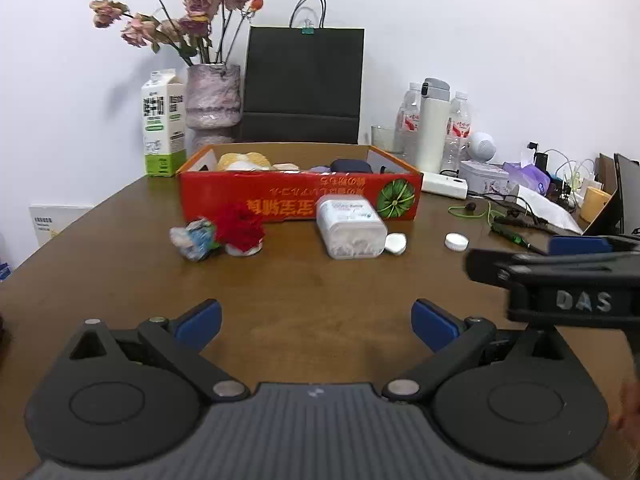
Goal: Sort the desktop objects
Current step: 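Move both tools back over the table toward the cotton-bud box and bottle cap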
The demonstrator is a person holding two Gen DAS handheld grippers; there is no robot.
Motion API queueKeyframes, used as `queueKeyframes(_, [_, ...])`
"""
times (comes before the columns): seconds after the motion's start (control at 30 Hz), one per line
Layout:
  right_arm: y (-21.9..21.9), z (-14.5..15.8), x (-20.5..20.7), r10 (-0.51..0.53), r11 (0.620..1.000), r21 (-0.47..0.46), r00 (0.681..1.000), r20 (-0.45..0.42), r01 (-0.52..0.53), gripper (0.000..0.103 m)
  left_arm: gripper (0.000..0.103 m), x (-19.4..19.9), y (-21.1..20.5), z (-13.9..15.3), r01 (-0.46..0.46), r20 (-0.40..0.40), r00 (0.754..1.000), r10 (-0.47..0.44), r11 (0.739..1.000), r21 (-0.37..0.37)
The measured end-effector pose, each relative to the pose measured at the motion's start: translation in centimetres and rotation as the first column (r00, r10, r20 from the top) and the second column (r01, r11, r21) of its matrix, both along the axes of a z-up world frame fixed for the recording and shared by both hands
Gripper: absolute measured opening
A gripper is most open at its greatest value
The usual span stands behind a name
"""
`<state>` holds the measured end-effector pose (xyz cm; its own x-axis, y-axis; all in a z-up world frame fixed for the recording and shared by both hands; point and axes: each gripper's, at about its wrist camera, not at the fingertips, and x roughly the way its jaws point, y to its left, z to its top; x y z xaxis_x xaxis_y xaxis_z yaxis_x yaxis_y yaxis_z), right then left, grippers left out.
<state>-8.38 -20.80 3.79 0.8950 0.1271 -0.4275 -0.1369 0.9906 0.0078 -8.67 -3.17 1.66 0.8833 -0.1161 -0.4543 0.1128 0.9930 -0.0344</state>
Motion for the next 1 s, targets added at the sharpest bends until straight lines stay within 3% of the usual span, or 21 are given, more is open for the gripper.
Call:
queueKeyframes(0.3, [-1.6, -2.4, -2.5, -0.054, 0.992, 0.112, 0.998, -0.033, 0.057, 0.099, 0.103, -0.8, -0.7, -1.4, 0.030, -0.028, 0.999, -0.029, 0.999, 0.045])
queueKeyframes(0.63, [-2.1, -3.0, -2.1, -0.067, 0.990, 0.118, 0.996, -0.057, 0.074, 0.100, 0.103, -0.2, -0.4, -1.9, 0.007, -0.091, 0.996, -0.004, 0.999, 0.031])
queueKeyframes(0.83, [-2.7, -3.3, -2.2, -0.083, 0.989, 0.116, 0.994, -0.078, 0.091, 0.100, 0.103, 0.4, 0.5, -2.0, -0.033, -0.135, 0.990, 0.029, 0.999, -0.030])
queueKeyframes(1.0, [-1.7, -3.4, -2.4, -0.063, 0.995, 0.072, 0.996, -0.070, 0.068, 0.100, 0.103, 0.2, 0.1, -2.0, -0.018, -0.126, 0.992, 0.017, 1.000, -0.011])
